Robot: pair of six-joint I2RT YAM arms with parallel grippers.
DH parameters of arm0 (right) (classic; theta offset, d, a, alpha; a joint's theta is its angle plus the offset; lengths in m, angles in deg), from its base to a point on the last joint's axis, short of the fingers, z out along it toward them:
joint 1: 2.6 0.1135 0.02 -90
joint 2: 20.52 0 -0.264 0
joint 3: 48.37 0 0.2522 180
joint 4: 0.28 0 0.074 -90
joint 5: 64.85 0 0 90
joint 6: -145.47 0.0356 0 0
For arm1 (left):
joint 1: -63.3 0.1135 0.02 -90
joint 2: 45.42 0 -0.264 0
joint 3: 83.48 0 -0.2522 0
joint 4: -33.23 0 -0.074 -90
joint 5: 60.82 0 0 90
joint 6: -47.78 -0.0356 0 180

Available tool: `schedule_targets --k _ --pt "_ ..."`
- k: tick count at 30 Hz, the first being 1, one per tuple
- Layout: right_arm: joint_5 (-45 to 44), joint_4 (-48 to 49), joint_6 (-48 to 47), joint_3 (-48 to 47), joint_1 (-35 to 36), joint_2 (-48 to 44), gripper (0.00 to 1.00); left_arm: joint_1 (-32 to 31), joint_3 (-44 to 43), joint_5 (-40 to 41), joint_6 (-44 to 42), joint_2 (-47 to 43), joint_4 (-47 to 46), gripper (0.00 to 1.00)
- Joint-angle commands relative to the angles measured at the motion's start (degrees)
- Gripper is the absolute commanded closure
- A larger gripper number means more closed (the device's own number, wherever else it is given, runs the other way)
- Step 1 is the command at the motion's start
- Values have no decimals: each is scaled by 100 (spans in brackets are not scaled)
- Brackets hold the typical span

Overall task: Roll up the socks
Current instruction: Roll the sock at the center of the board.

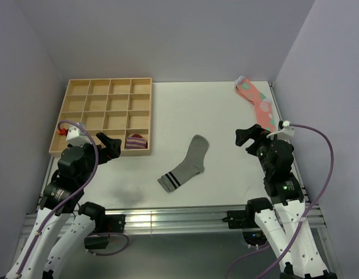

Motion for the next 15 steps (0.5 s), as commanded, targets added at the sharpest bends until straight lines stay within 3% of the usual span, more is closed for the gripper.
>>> schedule_targets --k 1,9,15 --pt "-54 40 -167 -63 -22 -24 0 -30 -93 -52 -109 -24 -137 0" --pt "34 -13 -343 -63 -21 73 0 -56 -76 -61 -109 -6 -137 0" --pt "843 339 -440 86 48 204 0 -65 -76 -131 -126 29 -172 1"
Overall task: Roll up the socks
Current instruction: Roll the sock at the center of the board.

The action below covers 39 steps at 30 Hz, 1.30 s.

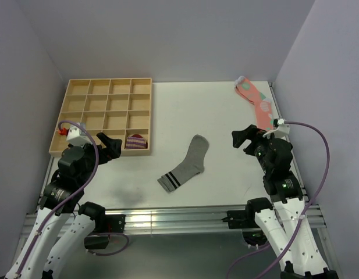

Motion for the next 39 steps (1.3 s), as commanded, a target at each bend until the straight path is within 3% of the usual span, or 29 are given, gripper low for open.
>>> schedule_targets --k 1,4,6,9,16,20,23,31,39 --pt "450 380 -130 95 125 163 2 -32 -76 -129 -126 42 -172 1" --pt "-540 433 11 122 1063 470 5 -41 -76 -129 -126 51 -172 1" --pt "-1481 512 177 78 2345 883 8 -50 -67 -129 -126 42 -172 0" --pt "-1843 836 397 43 3478 1682 20 -67 -76 -120 -126 77 -163 1" --pt "-3118 1468 565 -247 5537 3799 33 -111 -76 -85 -117 95 -154 0" --pt "-3339 1848 504 -396 6075 4495 44 -146 -76 -76 -109 121 -154 0" --pt "-3295 2129 425 -510 6347 4891 47 -173 -76 -68 -109 139 -145 1" --pt "-3383 2138 266 -1082 6876 6069 43 -208 -76 -41 -100 191 -145 0" --pt "-3436 2042 231 -1346 6937 6509 38 -252 -67 -41 -100 209 -128 1"
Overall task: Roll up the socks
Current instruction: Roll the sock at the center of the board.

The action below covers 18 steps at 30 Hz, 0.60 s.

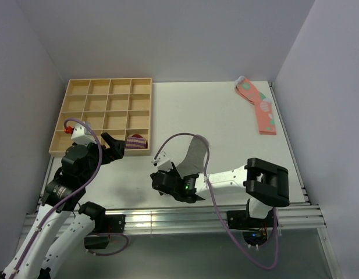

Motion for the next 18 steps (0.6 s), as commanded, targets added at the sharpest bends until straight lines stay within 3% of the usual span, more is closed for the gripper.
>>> schedule_targets --k 1,18 --pt "-249 168 -64 -221 33 27 37 -38 -76 11 -100 36 -126 1" --pt "-336 134 76 -264 305 501 46 -117 -76 55 -82 80 -117 1"
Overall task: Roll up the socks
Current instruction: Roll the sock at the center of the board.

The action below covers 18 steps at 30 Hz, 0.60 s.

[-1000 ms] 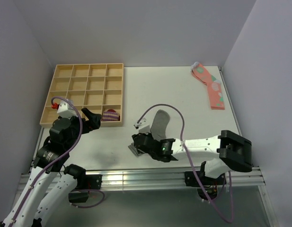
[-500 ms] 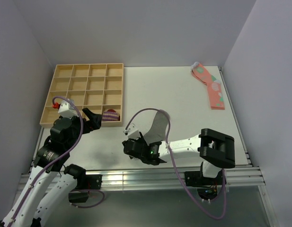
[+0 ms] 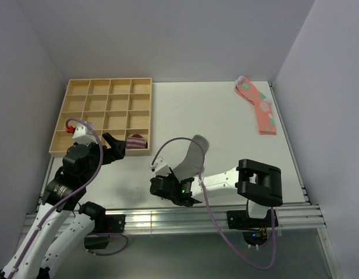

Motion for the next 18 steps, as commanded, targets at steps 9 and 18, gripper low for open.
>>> schedule_targets --k 9,18 --pt "-565 -235 349 -414 269 457 49 -62 -76 77 -65 56 -108 0" --pt "-784 -69 657 60 260 229 61 -124 -76 112 -47 118 -99 0"
